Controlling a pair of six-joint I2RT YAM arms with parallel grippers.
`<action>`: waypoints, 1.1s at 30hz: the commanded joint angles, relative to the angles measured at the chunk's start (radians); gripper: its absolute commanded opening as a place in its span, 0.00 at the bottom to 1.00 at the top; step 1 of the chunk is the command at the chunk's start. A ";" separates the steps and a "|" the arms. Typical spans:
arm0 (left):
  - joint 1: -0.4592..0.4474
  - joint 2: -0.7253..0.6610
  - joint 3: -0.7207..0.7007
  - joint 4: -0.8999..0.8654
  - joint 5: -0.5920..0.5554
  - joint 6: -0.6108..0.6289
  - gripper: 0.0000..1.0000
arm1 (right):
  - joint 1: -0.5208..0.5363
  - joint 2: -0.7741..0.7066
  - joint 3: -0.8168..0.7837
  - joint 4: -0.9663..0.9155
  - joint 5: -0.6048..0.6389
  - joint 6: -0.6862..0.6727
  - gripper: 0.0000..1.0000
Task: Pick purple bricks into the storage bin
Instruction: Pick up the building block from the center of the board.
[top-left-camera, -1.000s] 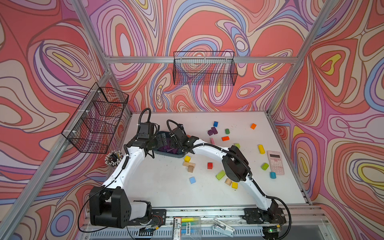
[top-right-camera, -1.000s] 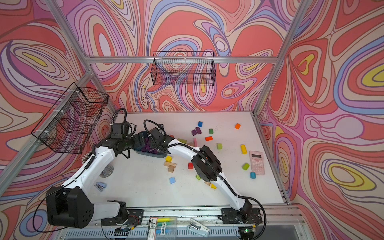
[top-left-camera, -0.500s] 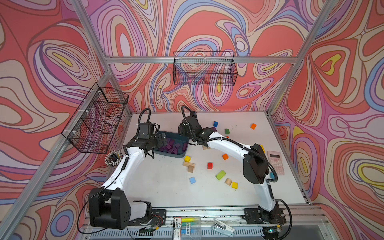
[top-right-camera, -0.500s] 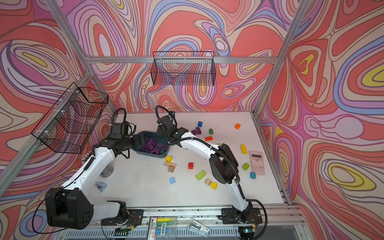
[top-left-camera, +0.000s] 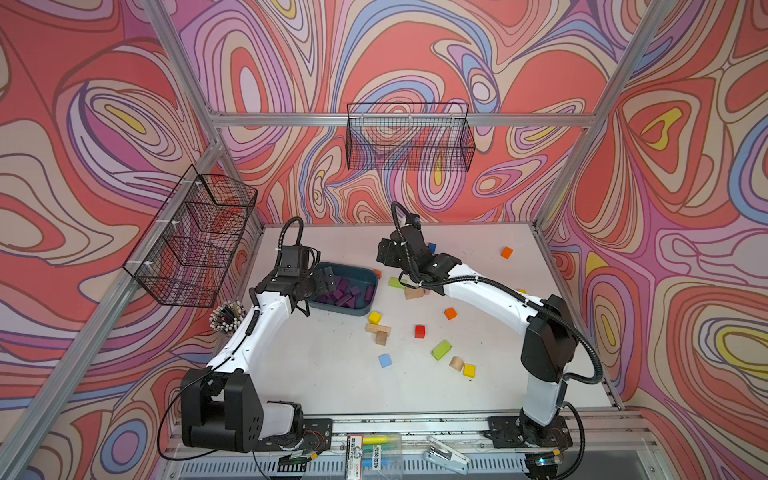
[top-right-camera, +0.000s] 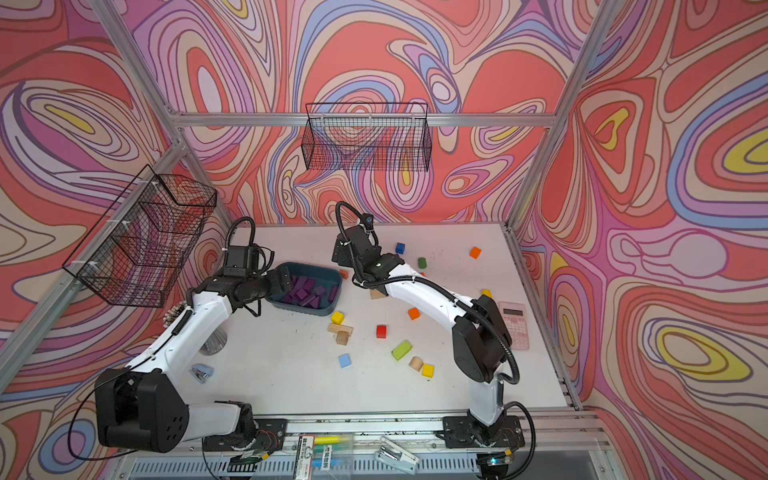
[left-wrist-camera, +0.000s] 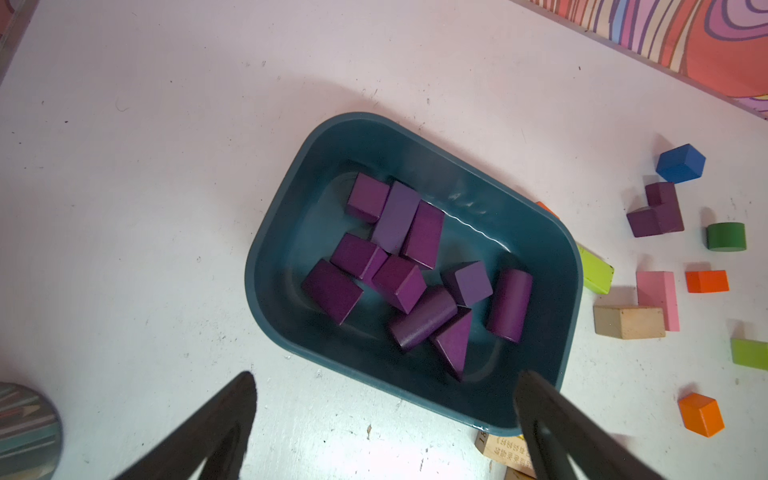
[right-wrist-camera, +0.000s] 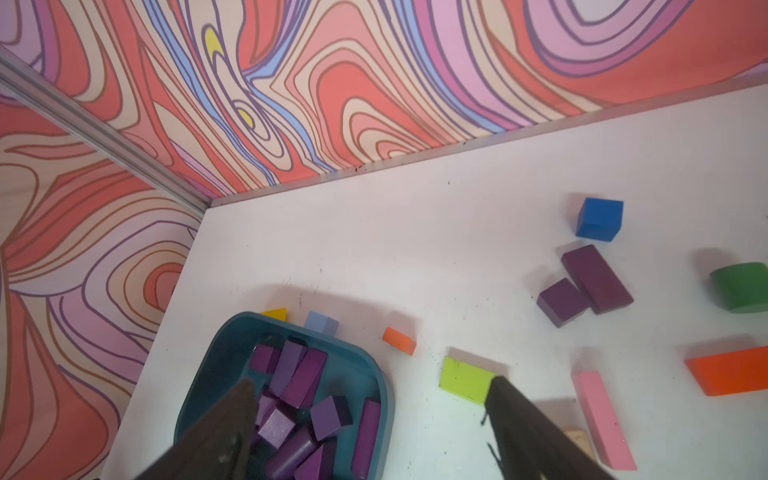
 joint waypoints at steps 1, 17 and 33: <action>0.005 -0.002 0.012 0.006 0.012 -0.015 1.00 | -0.010 -0.058 -0.054 0.040 0.051 -0.056 0.94; -0.024 -0.010 -0.001 0.041 0.052 -0.016 1.00 | -0.086 -0.199 -0.222 0.049 0.123 -0.023 0.97; -0.197 -0.072 -0.028 0.081 -0.022 0.054 1.00 | -0.166 -0.216 -0.285 -0.022 0.094 0.128 0.95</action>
